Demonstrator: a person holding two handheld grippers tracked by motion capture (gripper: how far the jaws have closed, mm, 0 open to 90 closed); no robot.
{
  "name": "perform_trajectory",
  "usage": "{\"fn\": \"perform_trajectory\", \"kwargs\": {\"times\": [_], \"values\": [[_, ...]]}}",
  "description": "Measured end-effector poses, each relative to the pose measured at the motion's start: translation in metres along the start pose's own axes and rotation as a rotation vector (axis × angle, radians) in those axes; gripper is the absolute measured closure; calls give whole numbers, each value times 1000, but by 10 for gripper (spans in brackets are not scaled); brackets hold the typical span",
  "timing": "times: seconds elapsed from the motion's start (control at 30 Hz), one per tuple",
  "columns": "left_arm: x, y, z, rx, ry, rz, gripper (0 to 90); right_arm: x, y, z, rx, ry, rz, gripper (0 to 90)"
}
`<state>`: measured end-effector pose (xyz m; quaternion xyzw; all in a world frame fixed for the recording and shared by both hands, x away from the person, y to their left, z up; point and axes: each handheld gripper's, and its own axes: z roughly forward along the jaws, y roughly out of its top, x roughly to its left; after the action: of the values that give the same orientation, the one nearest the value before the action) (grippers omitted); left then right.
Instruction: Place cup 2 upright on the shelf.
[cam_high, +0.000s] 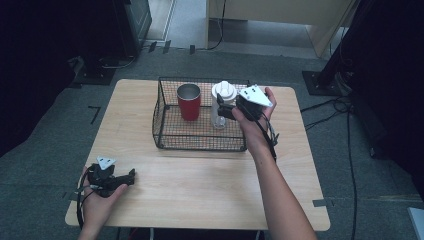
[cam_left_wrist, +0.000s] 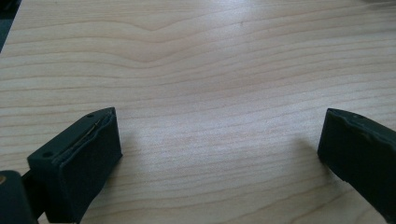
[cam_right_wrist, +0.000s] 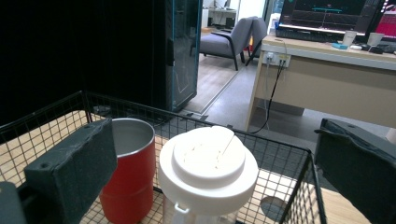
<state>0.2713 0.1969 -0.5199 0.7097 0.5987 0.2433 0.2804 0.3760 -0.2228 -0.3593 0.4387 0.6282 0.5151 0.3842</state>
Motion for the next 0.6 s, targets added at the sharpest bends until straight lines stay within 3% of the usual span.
{"fn": "perform_trajectory", "kwargs": {"times": [0.6], "values": [[0,0,0,0,0,0,0,-20,-24,-34,-3,-15,13,0]]}}
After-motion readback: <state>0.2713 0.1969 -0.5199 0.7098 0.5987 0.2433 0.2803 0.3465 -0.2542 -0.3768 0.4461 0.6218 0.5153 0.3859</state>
